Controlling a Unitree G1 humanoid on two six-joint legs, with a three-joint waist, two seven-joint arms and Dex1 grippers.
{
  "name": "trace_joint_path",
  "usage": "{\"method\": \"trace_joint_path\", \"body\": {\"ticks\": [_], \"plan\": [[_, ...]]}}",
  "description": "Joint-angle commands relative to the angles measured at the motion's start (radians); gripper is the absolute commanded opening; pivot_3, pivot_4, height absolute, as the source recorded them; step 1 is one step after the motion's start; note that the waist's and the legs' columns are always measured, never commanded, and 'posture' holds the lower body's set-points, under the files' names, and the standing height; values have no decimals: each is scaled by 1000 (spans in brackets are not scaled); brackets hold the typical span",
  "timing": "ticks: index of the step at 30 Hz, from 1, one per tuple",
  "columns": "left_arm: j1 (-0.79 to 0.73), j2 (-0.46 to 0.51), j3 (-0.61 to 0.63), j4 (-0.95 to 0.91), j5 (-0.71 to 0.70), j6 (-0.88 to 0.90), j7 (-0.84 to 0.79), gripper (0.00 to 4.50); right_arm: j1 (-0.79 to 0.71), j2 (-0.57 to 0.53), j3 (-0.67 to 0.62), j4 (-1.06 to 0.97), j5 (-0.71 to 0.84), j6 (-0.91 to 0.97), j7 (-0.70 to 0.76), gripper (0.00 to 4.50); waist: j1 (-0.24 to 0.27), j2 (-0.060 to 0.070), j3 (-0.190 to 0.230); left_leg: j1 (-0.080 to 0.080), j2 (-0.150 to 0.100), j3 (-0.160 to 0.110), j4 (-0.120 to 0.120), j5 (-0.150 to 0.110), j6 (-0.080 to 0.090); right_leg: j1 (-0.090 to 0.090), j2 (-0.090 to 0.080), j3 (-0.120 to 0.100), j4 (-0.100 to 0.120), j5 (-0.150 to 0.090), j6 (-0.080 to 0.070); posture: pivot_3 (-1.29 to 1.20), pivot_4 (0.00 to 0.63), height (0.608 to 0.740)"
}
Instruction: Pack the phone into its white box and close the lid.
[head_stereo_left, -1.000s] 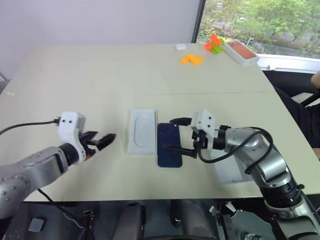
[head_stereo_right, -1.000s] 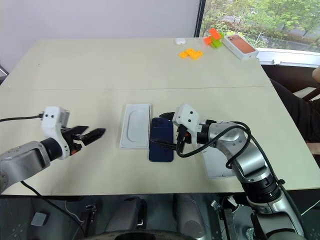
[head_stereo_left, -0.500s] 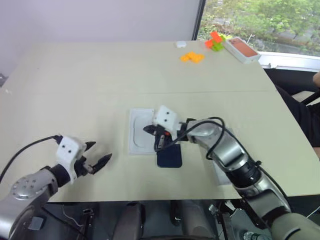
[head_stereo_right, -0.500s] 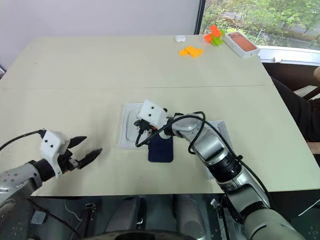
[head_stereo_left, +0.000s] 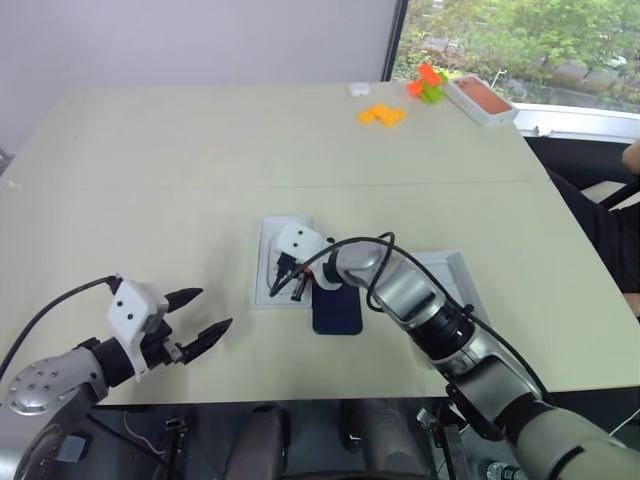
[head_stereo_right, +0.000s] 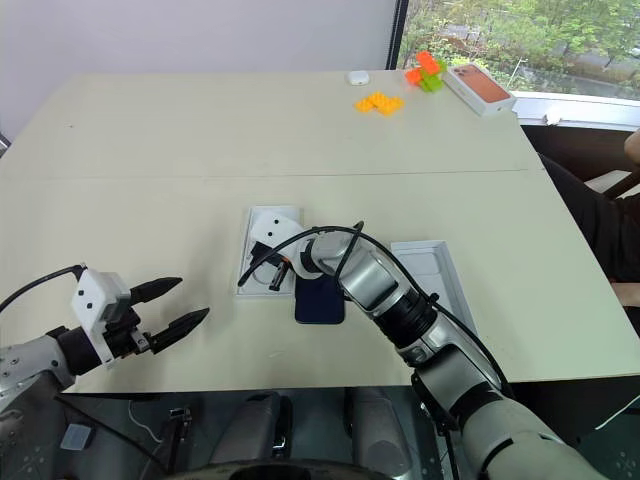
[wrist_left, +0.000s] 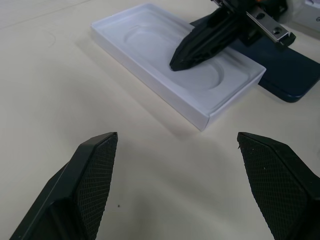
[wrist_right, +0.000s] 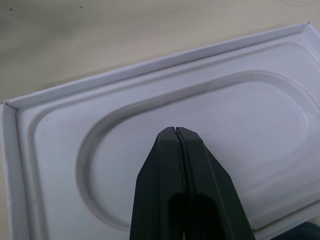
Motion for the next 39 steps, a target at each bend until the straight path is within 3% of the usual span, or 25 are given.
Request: {"method": "trace_joint_path", "body": {"ticks": [1,10,23,27,34,39], "plan": [[1,-11,29,-33,17,-7,-13,4066,2,0,20,-25,-4,46,18,14,1,0,0,0,0,0,0,0,0,0,0,0,0,0,0,0,150,740],[-35,-54,15,-27,22,2,-10,4066,22,-10,-80,-157,39,-91,34,14,0,0,0,-1,0,0,1,0,0,0,1,0,1,0,1,0,150,740],[-2,-68,14,-112,-82,144,-14,4066,244,-357,-315,-473,209,-181,240,14,1,0,0,1,0,-1,2,0,0,3,2,0,0,0,0,0,150,740],[15,-50,-36,-132,-71,180,-25,4066,302,-426,-317,-515,235,-186,283,14,2,0,0,3,2,-1,2,0,0,4,6,0,0,0,0,0,150,740],[-24,-69,-131,-175,-62,233,21,4066,331,-443,-290,-465,169,-226,242,14,4,0,0,8,2,-1,3,0,0,9,8,0,0,-2,-3,0,150,740],[-6,-70,-121,-155,-34,222,16,4066,326,-431,-271,-483,172,-234,249,14,2,0,0,14,2,0,3,0,0,14,8,1,0,-3,-3,0,150,740]]}}
